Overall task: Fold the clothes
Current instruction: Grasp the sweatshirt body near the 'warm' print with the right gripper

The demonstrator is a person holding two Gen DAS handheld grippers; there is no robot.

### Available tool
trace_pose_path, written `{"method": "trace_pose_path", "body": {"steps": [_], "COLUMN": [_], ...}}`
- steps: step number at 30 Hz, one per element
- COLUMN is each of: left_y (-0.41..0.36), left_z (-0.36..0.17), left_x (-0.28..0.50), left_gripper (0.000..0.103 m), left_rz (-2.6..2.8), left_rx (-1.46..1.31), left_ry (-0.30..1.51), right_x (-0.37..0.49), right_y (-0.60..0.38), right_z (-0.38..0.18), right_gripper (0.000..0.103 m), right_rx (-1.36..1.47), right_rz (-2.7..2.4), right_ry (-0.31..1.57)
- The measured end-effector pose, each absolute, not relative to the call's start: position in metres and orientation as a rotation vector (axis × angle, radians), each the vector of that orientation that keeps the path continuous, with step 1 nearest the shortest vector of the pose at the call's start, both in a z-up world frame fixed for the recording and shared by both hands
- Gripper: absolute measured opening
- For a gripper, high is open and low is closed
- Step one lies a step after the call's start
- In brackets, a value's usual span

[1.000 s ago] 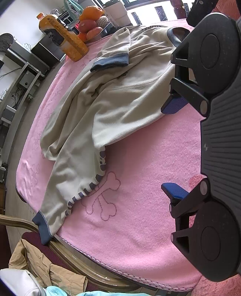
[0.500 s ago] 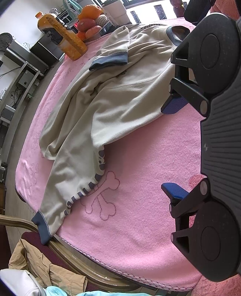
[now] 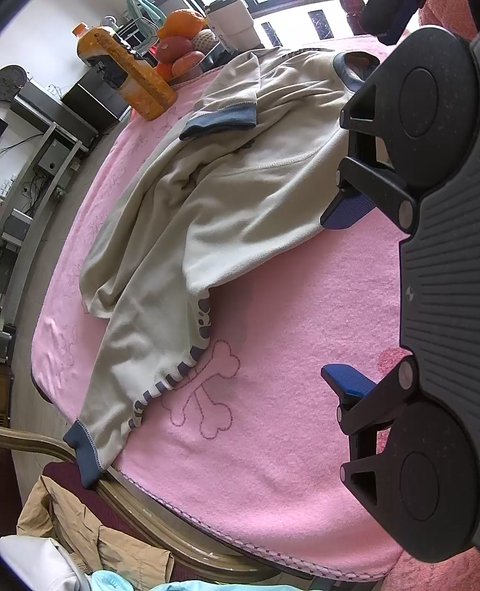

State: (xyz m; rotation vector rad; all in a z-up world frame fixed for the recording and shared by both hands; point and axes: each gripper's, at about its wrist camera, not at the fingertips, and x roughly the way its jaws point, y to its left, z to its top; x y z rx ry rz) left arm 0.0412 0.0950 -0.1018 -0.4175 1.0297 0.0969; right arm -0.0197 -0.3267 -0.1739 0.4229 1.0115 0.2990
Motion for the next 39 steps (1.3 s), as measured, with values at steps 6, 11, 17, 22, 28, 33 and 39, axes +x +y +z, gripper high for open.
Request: {"method": "trace_pose_path", "body": {"steps": [6, 11, 17, 22, 28, 33, 39], "left_y": [0.108, 0.129, 0.148, 0.143, 0.131, 0.115, 0.097], "left_z": [-0.099, -0.098, -0.100, -0.107, -0.127, -0.139, -0.144], "left_x": [0.039, 0.038, 0.039, 0.052, 0.077, 0.096, 0.116], "left_gripper": [0.071, 0.071, 0.069, 0.069, 0.064, 0.041, 0.013], "left_rz": [0.128, 0.163, 0.195, 0.111, 0.088, 0.056, 0.057], "left_rx": [-0.458, -0.543, -0.645, -0.779, -0.878, -0.897, -0.826], "left_ry": [1.002, 0.978, 0.946, 0.924, 0.943, 0.933, 0.928], "right_x": [-0.016, -0.013, 0.006, 0.023, 0.037, 0.041, 0.046], "right_y": [-0.353, -0.381, -0.429, -0.467, -0.490, -0.493, -0.499], "right_z": [-0.147, -0.122, -0.154, -0.184, -0.219, -0.227, -0.233], "right_gripper": [0.059, 0.065, 0.067, 0.065, 0.064, 0.064, 0.064], "right_rx": [0.441, 0.457, 0.583, 0.692, 0.809, 0.857, 0.881], "right_rz": [0.264, 0.222, 0.176, 0.140, 0.174, 0.200, 0.196], "right_ry": [0.914, 0.819, 0.817, 0.821, 0.815, 0.827, 0.841]}}
